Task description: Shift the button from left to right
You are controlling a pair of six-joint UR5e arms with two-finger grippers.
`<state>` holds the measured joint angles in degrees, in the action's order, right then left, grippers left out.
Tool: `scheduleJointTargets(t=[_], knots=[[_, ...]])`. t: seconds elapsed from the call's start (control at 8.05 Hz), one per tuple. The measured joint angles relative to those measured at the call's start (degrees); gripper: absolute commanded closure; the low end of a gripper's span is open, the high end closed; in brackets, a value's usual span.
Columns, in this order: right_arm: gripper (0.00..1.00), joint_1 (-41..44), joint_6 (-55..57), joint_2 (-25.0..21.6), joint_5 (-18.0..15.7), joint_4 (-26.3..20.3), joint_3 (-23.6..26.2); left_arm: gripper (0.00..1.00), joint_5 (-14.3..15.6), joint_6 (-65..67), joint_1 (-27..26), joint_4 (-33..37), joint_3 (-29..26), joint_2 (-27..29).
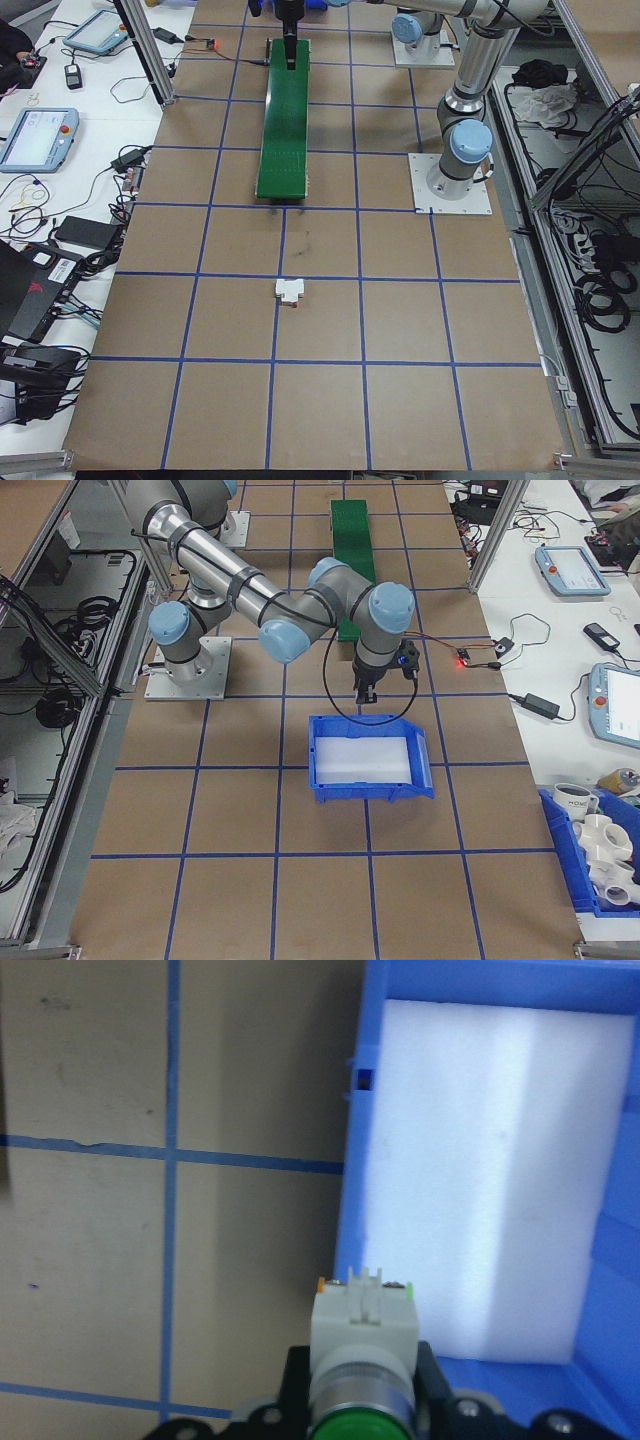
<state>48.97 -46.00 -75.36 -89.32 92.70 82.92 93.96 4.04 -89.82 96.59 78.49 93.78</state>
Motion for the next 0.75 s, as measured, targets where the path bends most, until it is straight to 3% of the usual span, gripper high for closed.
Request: scheduleJointTargets(t=[0.37, 0.75], knots=[[1.00, -5.83, -7.99, 5.94, -0.22, 6.98, -0.03, 0.00, 0.00, 0.00, 0.00, 0.00, 0.00, 0.00], [1.00, -7.05, -8.81, 11.79, 0.01, 10.24, 0.08, 0.00, 0.00, 0.00, 0.00, 0.00, 0.00, 0.00]])
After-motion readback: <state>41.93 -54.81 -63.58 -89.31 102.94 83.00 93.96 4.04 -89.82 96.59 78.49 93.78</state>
